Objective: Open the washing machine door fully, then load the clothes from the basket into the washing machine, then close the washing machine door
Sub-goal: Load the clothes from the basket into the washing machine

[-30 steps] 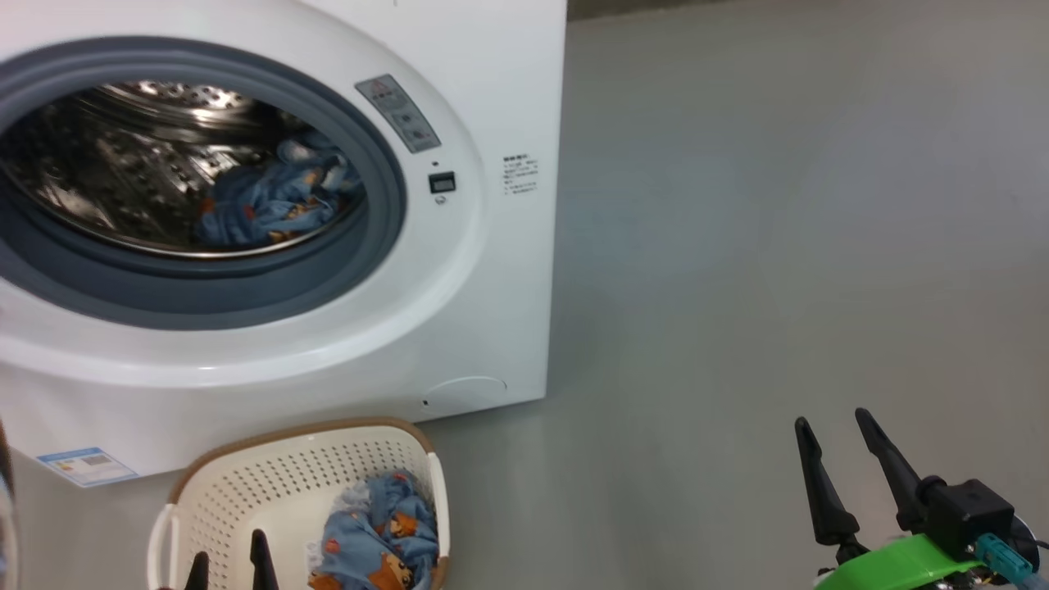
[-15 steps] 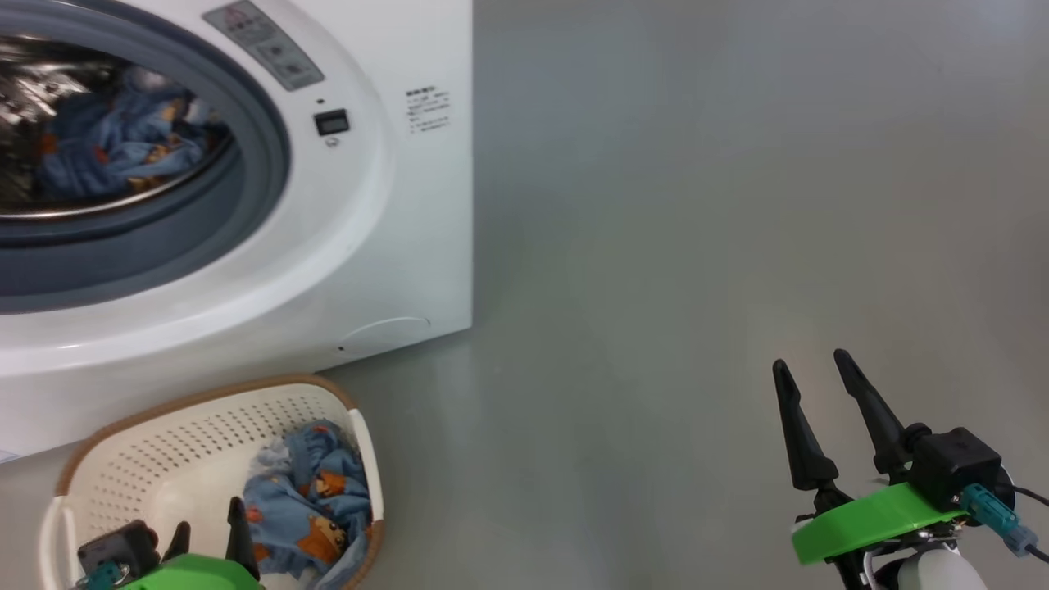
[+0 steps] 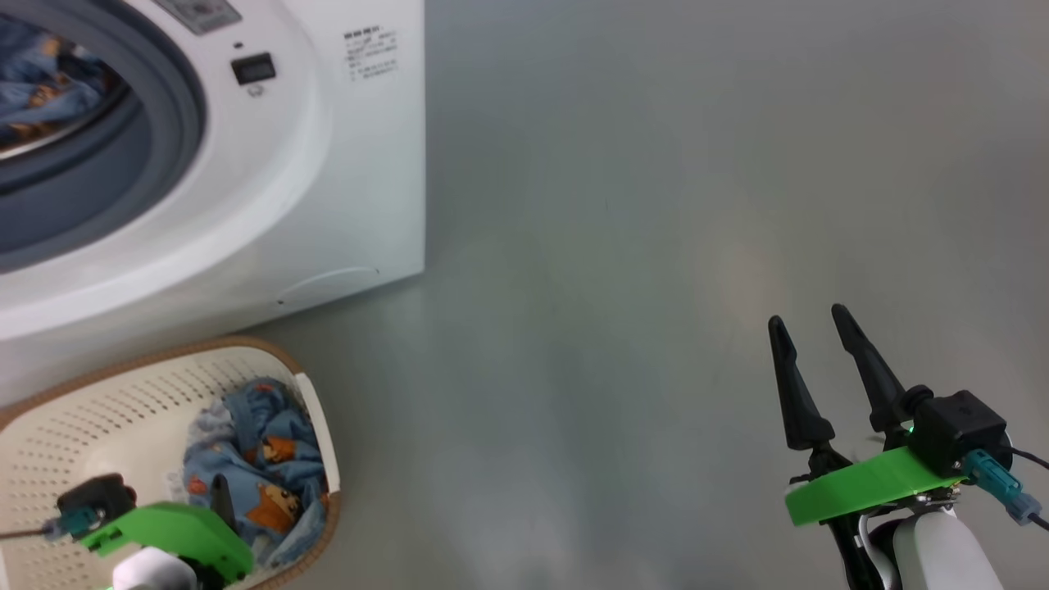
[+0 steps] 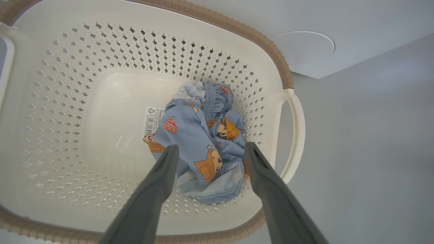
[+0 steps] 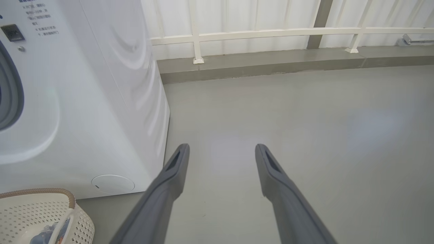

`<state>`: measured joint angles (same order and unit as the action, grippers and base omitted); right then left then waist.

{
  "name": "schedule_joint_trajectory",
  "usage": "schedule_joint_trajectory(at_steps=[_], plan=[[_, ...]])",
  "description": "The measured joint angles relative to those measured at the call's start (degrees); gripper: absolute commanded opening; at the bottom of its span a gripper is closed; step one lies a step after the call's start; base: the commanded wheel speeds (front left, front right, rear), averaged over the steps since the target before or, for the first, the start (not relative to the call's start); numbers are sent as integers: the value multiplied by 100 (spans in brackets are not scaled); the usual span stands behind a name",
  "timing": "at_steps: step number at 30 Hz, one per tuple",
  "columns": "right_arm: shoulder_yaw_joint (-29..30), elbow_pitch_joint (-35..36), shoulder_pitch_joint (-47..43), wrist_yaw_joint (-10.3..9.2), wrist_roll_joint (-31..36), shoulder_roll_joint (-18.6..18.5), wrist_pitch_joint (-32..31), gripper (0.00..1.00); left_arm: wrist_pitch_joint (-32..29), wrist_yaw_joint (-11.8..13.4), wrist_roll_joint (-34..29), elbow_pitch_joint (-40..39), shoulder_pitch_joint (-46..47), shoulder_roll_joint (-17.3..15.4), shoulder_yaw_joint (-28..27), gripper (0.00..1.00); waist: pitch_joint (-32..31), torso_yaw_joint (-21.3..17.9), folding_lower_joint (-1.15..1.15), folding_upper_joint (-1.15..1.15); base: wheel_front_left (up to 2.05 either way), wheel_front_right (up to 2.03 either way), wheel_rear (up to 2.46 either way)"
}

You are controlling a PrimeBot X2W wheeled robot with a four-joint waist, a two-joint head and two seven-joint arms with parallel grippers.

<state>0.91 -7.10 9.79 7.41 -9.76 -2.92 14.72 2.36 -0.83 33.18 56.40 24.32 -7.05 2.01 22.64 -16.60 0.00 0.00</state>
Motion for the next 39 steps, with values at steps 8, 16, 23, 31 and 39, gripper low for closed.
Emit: schedule_joint_trajectory(at_steps=[8,16,23,31,39], plan=[[-3,40,151,0,-1,15,0,100,112,-54,22,775,713,-89,21,100,490,-92,0,0,0,0,0],[-8,115,355,0,-48,27,0,100,185,-103,7,1212,1324,-199,116,100,1019,-162,0,0,0,0,0],[10,226,577,0,-54,34,1,100,182,-92,-55,1448,1767,-222,226,100,1496,-140,0,0,0,0,0],[13,370,784,0,-77,38,1,100,152,-33,-177,1597,2218,-314,355,100,2015,-32,0,0,0,0,0],[54,455,810,0,-101,37,1,100,185,10,-183,1648,2632,-372,405,100,2471,2,0,0,0,0,0]])
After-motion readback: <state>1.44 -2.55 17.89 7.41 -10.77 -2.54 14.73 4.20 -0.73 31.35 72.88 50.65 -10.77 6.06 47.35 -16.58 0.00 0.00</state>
